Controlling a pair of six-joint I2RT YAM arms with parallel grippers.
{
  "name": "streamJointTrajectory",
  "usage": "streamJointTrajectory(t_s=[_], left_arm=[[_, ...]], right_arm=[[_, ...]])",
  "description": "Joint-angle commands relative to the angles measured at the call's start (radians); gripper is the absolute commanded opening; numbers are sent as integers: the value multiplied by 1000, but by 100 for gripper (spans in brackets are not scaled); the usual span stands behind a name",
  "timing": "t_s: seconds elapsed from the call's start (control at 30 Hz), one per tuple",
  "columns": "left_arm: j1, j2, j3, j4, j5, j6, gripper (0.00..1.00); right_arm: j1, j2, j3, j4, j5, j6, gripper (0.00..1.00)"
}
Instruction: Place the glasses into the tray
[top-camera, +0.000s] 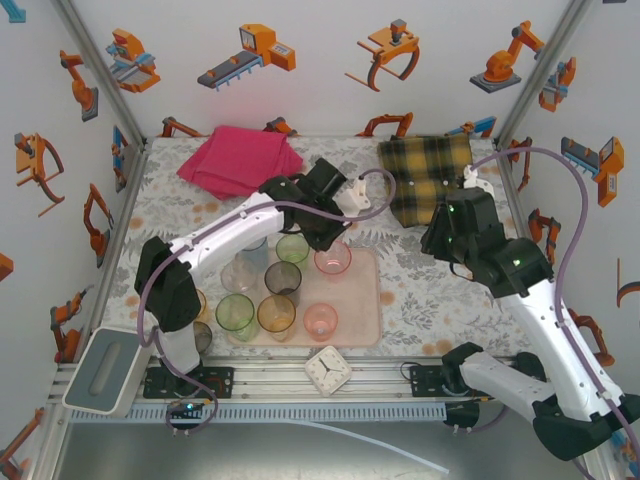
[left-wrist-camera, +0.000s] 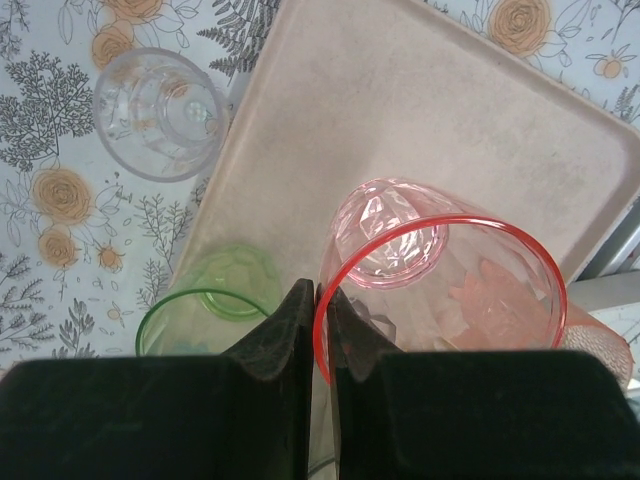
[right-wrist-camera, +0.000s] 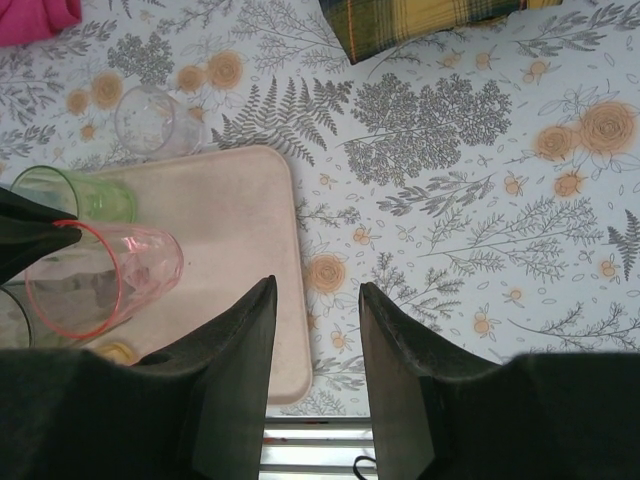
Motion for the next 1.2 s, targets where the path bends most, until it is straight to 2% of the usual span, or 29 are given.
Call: streamJointTrajectory(t_s=[0.0,0.8,1.17], left_arm=[[-10,-44,-35,76,-21,11,15],[-32,-4,-164,131,-5,-7,16],[-39,9,-199,141,-40,-12,16]], right_arm=[[-6,-13,-18,9,-2,18,39],[-6,-23,-104,66,-40,33,39],[-5,-36,-131,78,-44,34,40]])
